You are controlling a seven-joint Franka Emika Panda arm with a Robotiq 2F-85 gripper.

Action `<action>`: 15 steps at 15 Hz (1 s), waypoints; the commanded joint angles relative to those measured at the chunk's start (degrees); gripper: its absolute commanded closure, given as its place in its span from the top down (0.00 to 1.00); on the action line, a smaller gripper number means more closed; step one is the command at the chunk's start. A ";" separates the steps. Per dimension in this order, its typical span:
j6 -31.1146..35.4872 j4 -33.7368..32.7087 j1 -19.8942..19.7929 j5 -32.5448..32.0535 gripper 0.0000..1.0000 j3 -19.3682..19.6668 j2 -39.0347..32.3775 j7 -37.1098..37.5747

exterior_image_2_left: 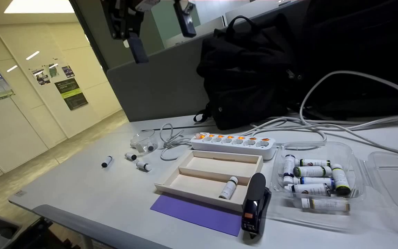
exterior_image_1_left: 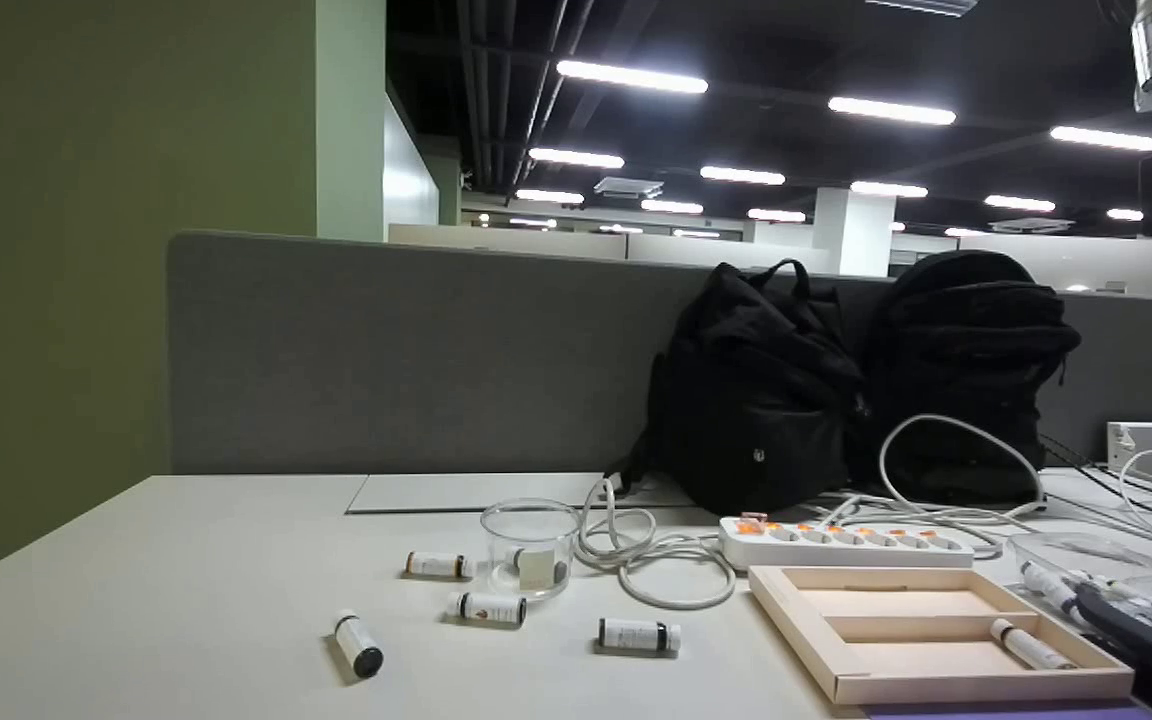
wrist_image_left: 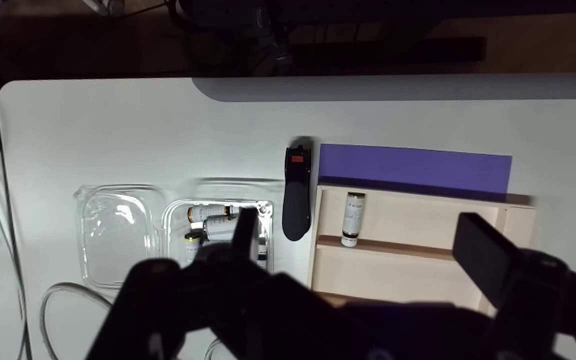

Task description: Turn off the third switch from the right of the adapter

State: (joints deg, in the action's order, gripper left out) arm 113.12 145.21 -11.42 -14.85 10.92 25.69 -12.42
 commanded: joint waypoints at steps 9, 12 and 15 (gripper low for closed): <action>35.28 -7.56 0.39 -2.78 1.00 -0.23 -14.05 1.43; 41.44 -15.54 0.64 -2.05 1.00 -0.44 -24.03 -0.05; 37.86 -24.07 2.06 5.29 1.00 -0.94 -33.13 -4.32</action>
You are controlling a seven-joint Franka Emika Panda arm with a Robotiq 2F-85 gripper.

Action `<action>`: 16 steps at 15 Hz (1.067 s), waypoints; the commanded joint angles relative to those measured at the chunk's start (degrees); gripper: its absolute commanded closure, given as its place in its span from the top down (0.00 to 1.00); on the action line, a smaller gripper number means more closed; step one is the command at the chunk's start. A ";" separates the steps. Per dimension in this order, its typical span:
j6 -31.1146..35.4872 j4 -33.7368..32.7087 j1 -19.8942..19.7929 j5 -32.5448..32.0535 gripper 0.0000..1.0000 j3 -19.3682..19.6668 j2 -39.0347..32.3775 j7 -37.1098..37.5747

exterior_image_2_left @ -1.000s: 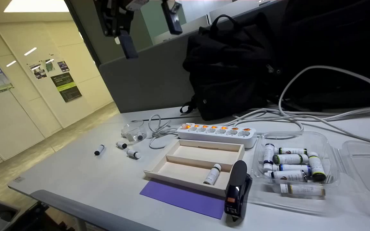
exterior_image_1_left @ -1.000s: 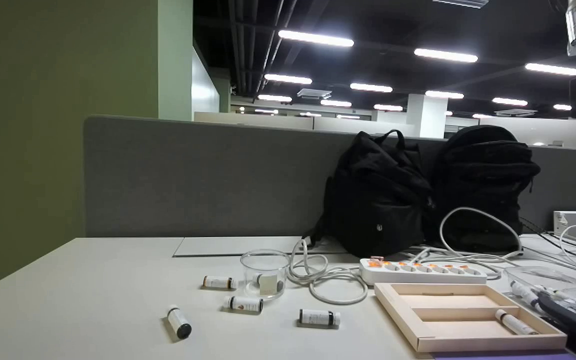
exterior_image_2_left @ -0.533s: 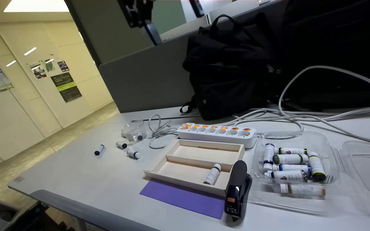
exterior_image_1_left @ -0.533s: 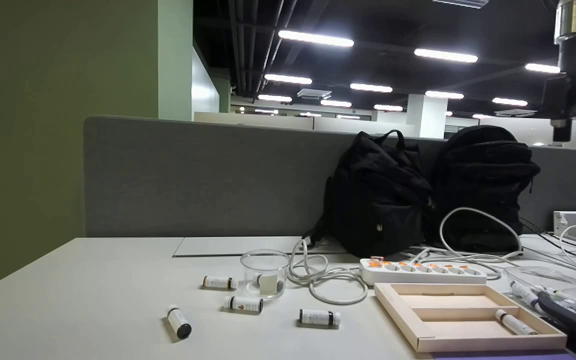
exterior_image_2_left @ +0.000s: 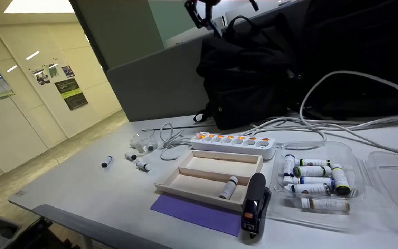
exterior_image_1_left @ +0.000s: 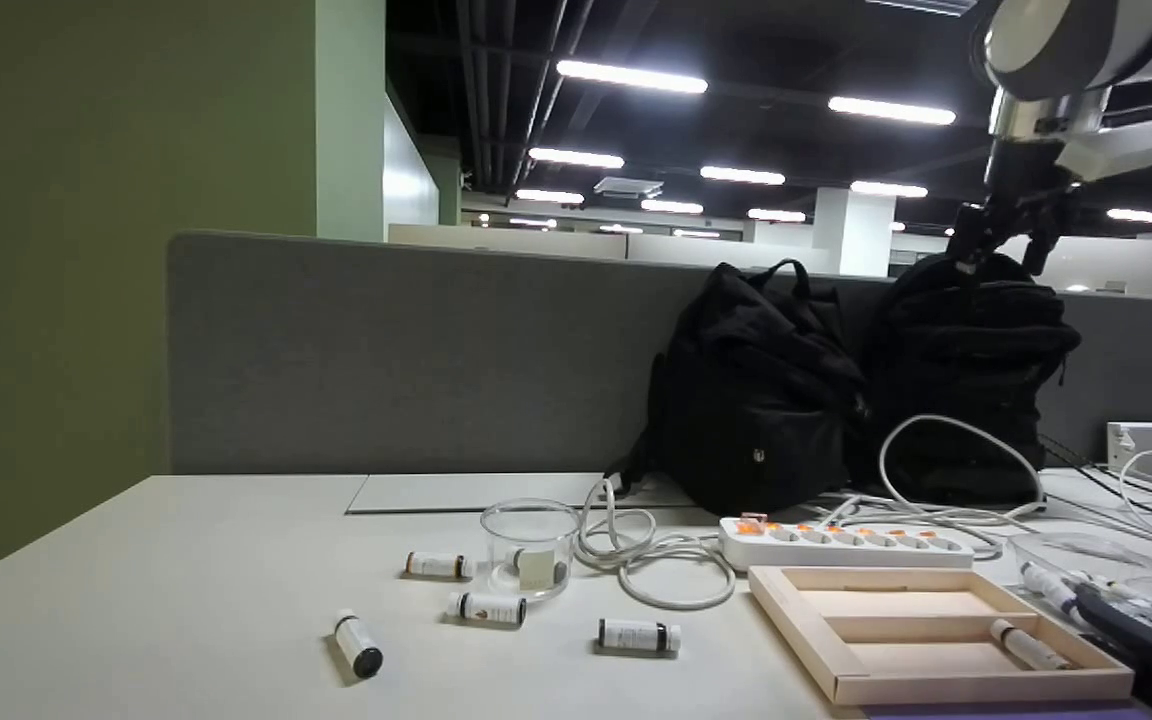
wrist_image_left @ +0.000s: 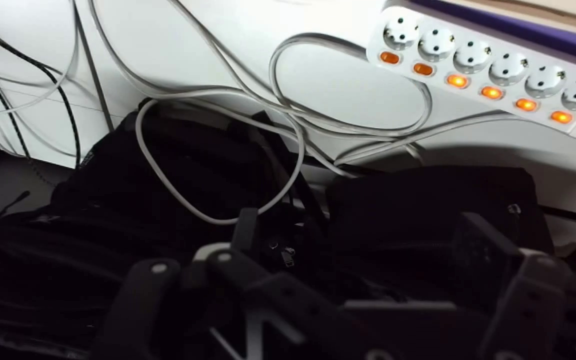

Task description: Turn off the third switch from the right of the adapter

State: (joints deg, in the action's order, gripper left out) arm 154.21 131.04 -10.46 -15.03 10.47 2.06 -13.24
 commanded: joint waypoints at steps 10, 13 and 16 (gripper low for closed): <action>-12.51 -16.45 1.47 3.66 1.00 -1.55 -16.57 -0.13; -12.04 -18.46 0.99 6.12 0.88 -2.26 -19.50 -0.51; -9.60 -19.76 -0.47 13.24 0.59 -4.45 -22.95 -2.26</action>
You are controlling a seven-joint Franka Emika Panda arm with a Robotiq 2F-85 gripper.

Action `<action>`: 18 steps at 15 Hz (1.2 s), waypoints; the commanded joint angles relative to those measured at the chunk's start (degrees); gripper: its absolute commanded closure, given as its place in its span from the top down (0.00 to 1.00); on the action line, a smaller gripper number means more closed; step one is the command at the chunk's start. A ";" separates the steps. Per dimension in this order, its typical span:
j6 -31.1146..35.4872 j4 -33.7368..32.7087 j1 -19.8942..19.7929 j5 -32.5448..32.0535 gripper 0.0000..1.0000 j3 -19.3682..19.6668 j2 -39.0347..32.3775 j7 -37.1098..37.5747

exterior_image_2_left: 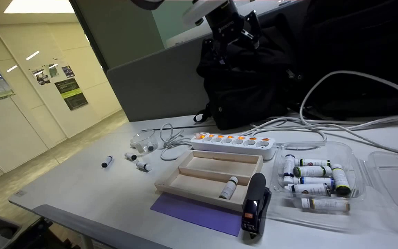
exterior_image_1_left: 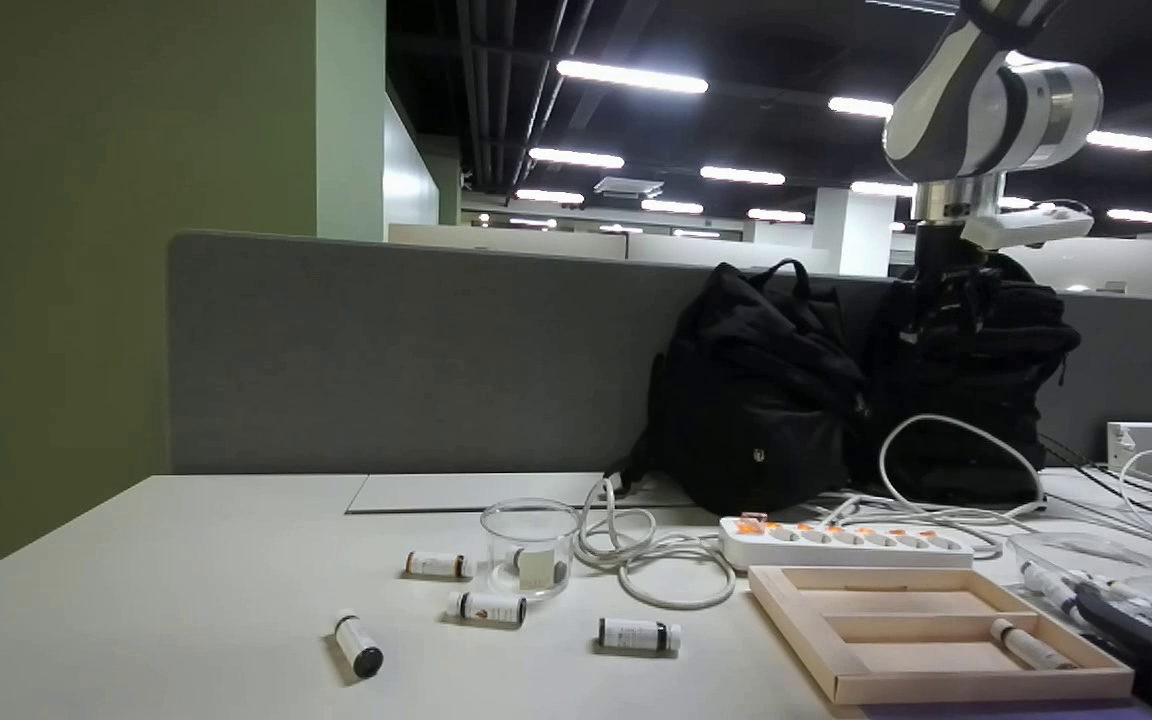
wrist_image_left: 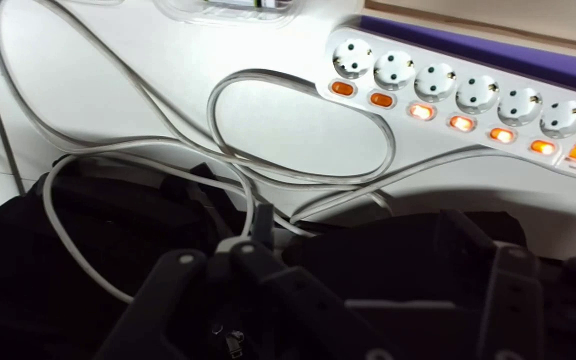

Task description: Turn off the third switch from the right of the adapter

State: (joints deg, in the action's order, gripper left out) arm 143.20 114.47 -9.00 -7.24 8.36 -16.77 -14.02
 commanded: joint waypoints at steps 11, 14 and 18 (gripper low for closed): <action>-1.48 -17.90 -8.60 18.75 0.00 -10.80 -22.25 -7.33; -7.76 -19.95 -8.57 17.98 0.00 -10.83 -22.89 -6.05; -3.31 -17.08 -7.90 17.57 0.01 -10.43 -22.43 -6.53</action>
State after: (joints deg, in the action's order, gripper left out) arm 139.99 97.48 -16.84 10.43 -2.02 -39.18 -20.62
